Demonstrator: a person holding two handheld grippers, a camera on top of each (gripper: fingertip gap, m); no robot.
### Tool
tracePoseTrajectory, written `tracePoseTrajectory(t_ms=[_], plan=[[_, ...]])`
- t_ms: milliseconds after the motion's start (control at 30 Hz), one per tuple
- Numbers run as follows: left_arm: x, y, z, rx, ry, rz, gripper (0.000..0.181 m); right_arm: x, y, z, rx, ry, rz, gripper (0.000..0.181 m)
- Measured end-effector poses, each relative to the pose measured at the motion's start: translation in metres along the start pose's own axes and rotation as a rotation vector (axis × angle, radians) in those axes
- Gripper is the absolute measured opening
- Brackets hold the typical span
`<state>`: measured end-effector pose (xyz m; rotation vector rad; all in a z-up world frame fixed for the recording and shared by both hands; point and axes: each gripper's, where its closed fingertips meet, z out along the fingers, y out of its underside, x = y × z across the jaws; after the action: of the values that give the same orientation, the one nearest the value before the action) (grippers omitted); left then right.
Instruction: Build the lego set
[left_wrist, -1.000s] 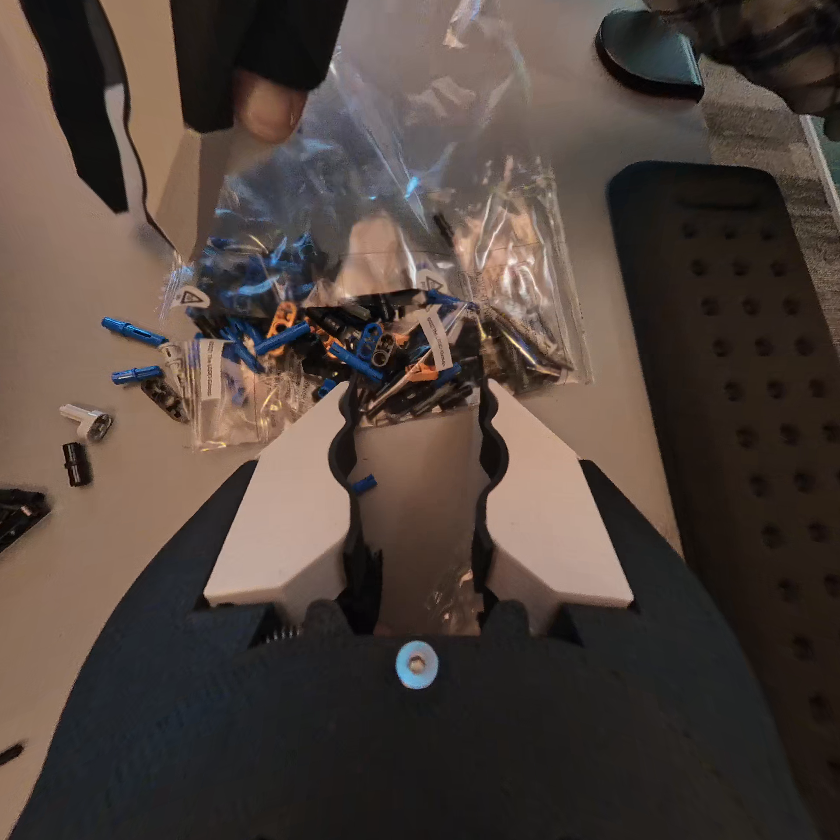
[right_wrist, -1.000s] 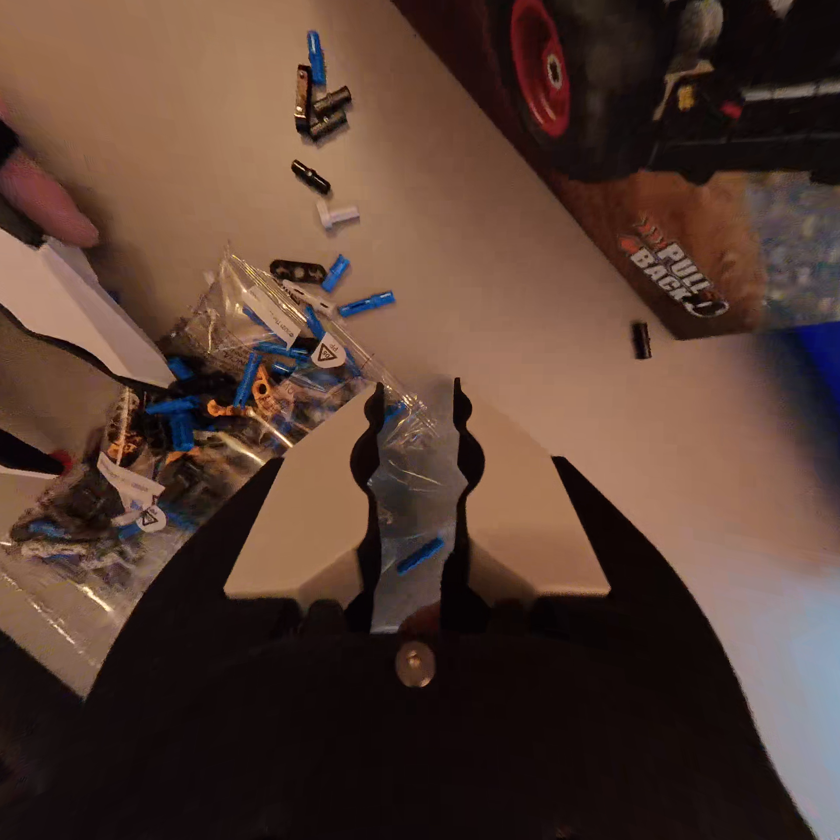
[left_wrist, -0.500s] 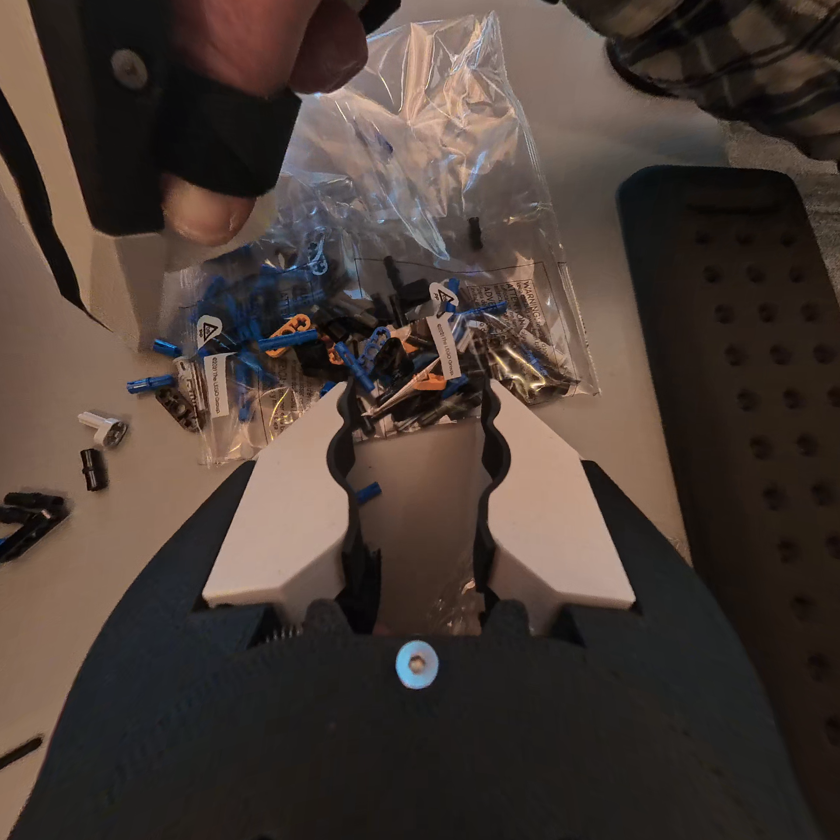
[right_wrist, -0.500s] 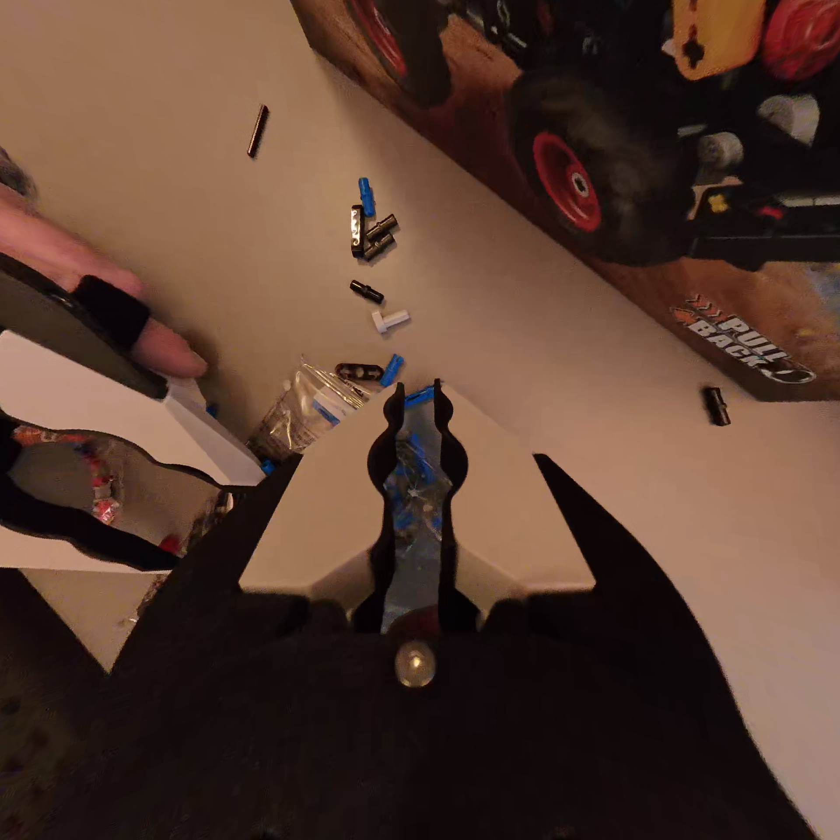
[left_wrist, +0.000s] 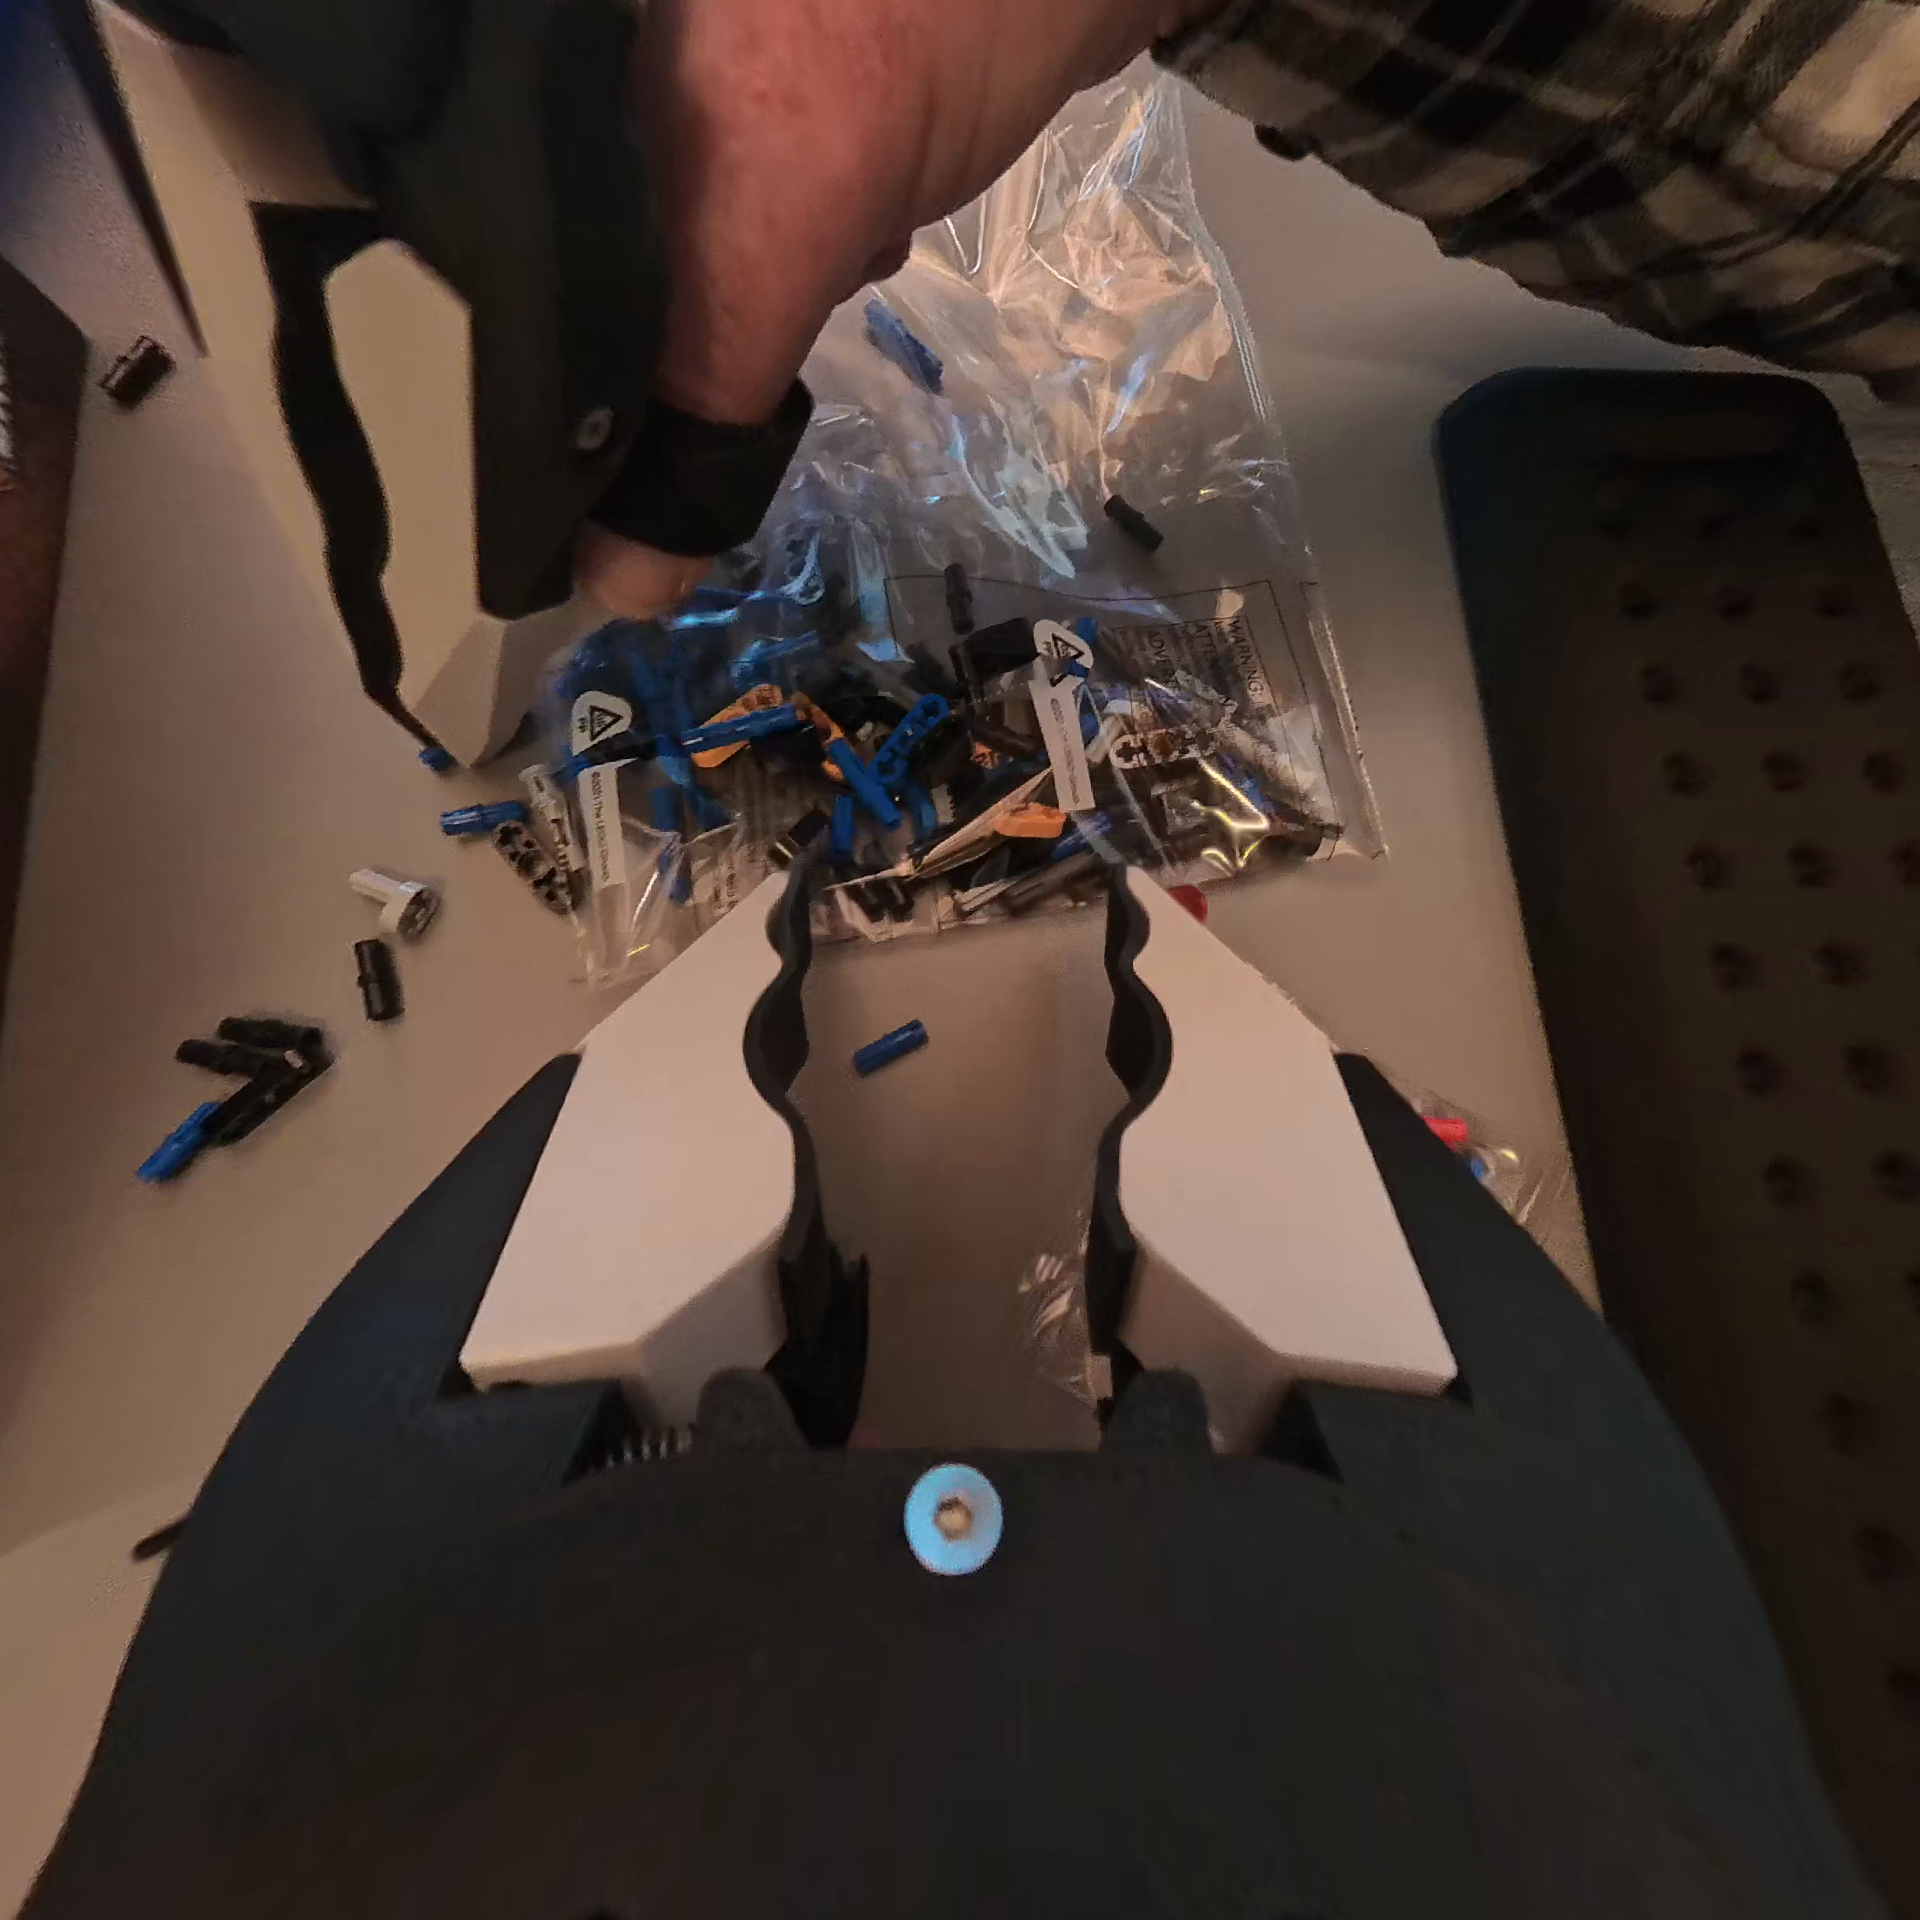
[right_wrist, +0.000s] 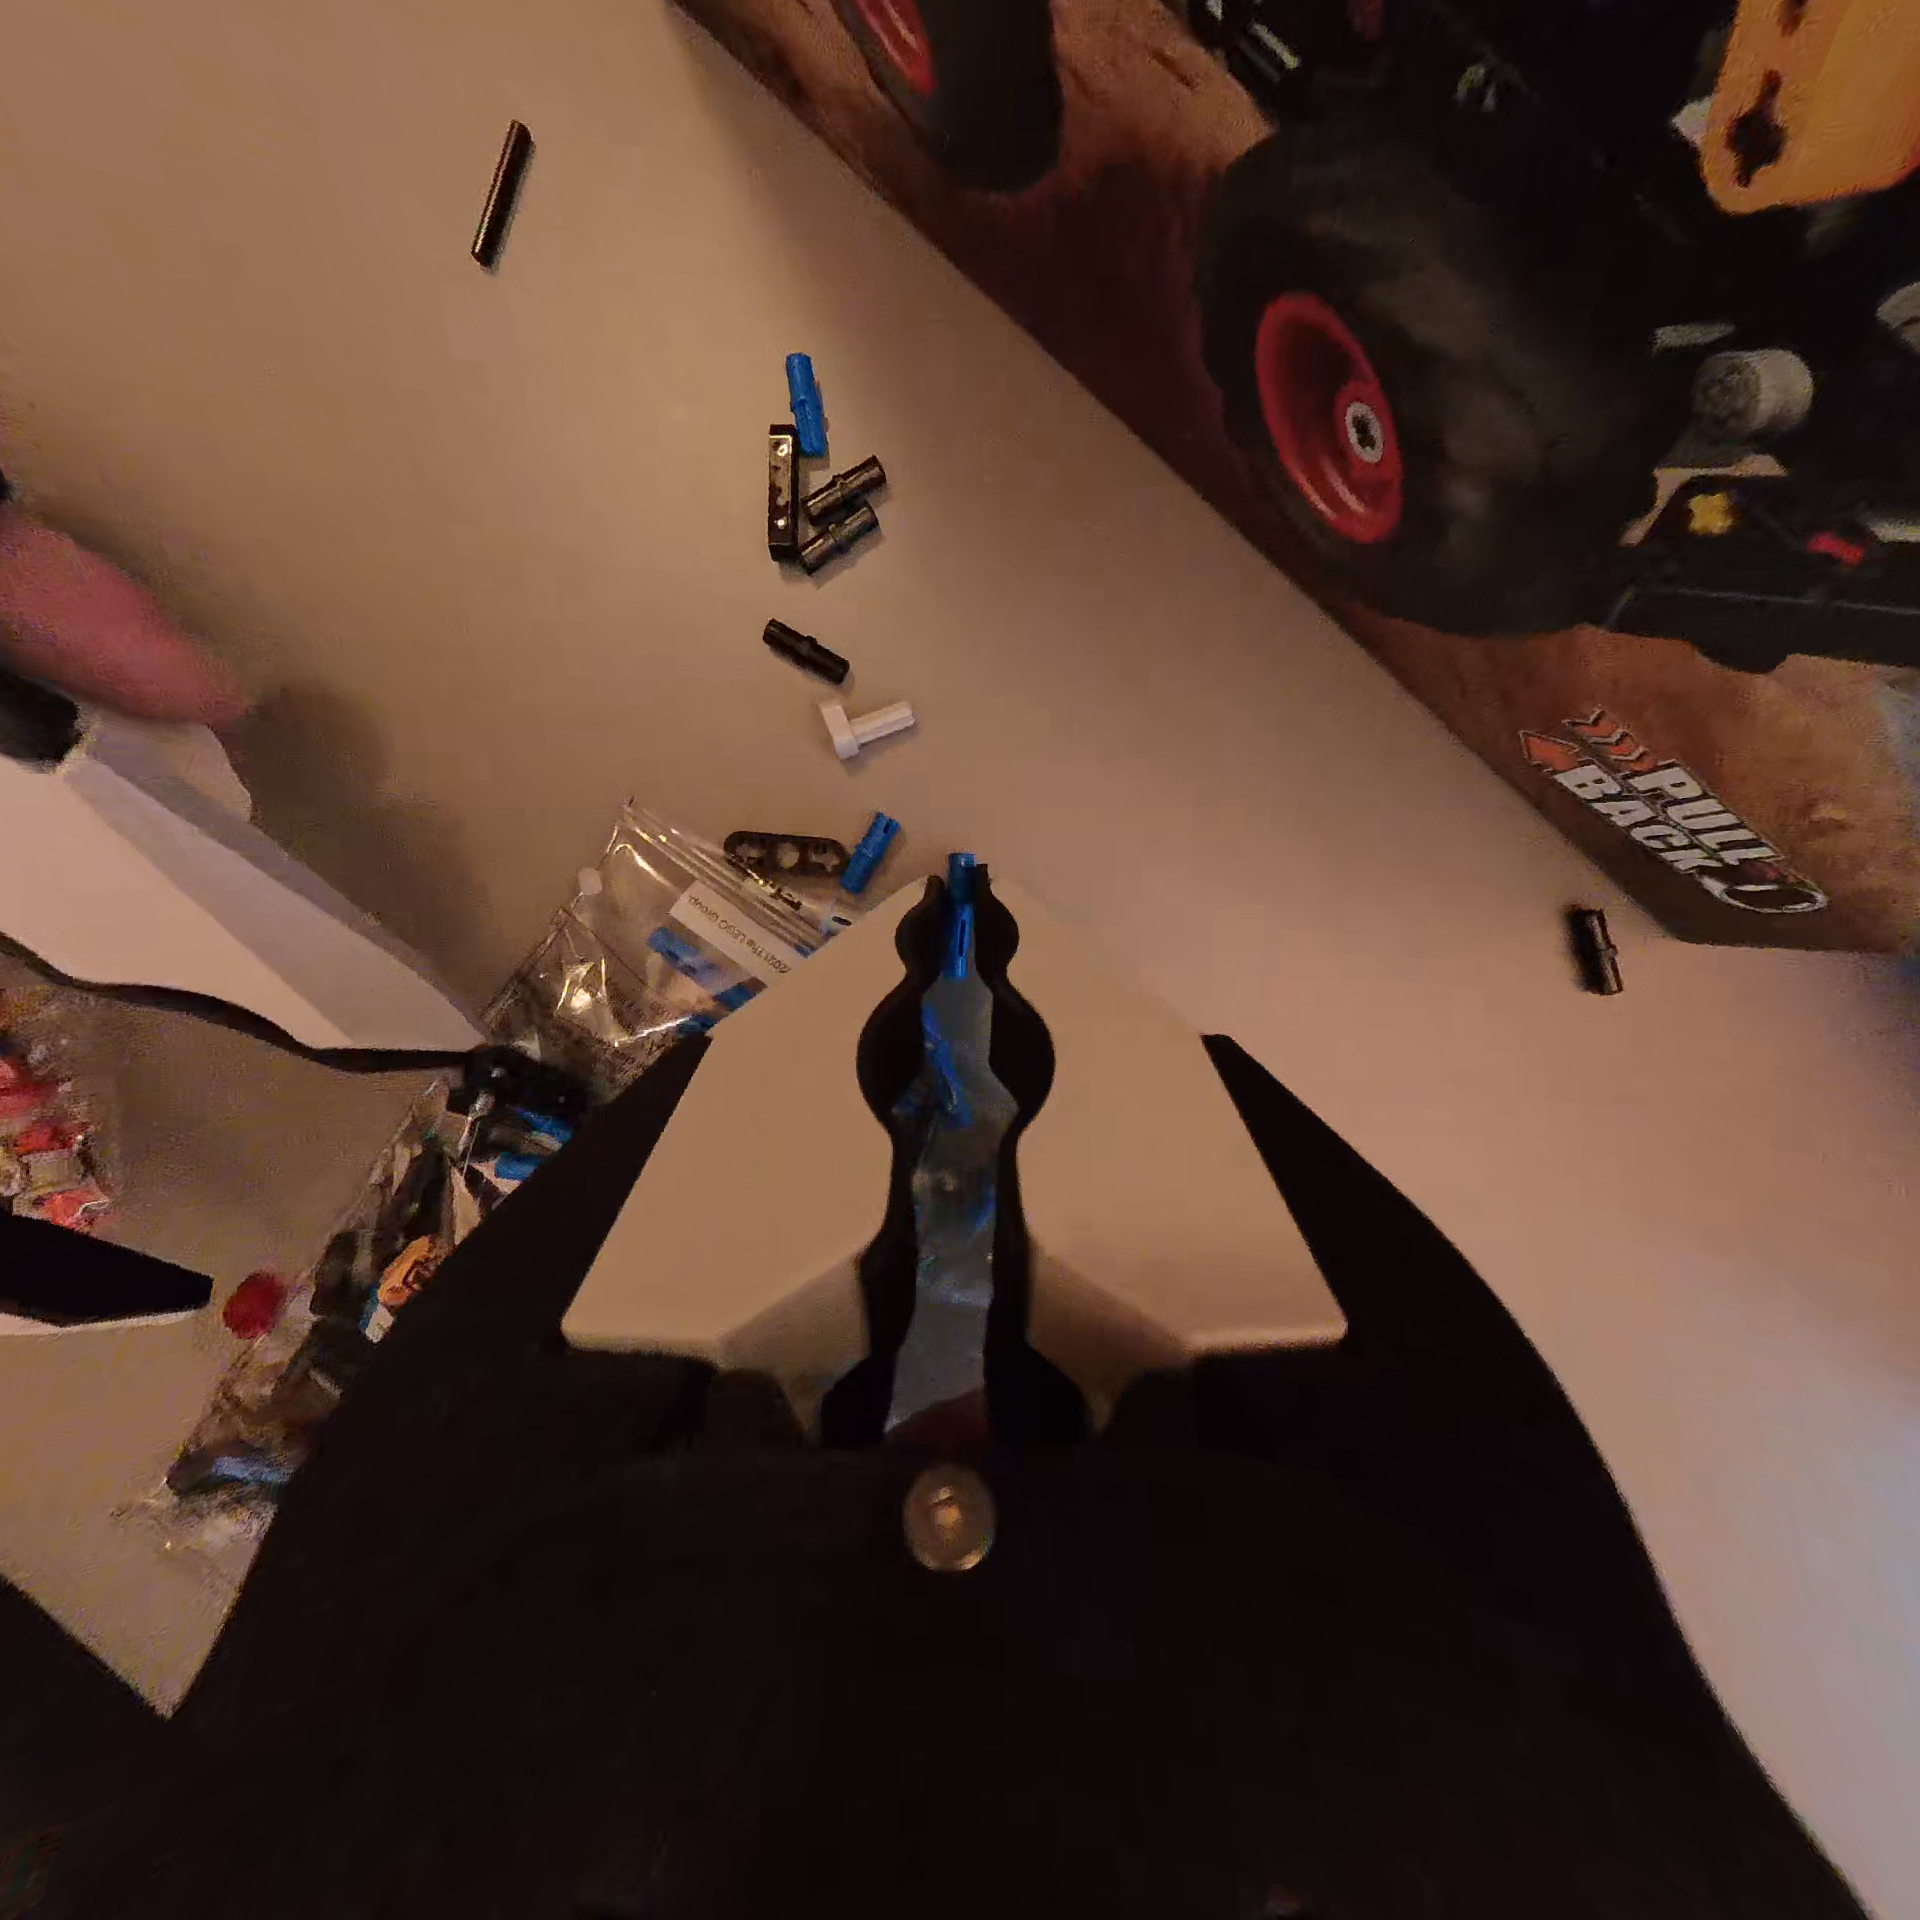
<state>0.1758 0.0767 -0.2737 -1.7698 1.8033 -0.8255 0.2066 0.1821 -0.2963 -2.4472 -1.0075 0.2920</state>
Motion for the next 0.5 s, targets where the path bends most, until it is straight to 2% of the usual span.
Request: tracePoseTrajectory(t_ms=[167, 367, 433, 500], plan=[[-0.013, 0.002, -0.026, 0.028, -0.060, -0.005, 0.052, -0.002, -0.007, -0.006, 0.096, -0.052, 0.019, 0.002], [-0.038, 0.017, -0.068, 0.092, -0.226, 0.003, 0.048, -0.015, -0.030, -0.035, 0.295, -0.203, 0.035, 0.002], [-0.042, 0.019, -0.080, 0.111, -0.288, 0.058, 0.047, -0.023, -0.038, -0.046, 0.355, -0.271, 0.041, 0.002], [-0.046, 0.023, -0.087, 0.093, -0.353, 0.115, 0.048, -0.024, -0.041, -0.053, 0.380, -0.278, 0.039, 0.002]])
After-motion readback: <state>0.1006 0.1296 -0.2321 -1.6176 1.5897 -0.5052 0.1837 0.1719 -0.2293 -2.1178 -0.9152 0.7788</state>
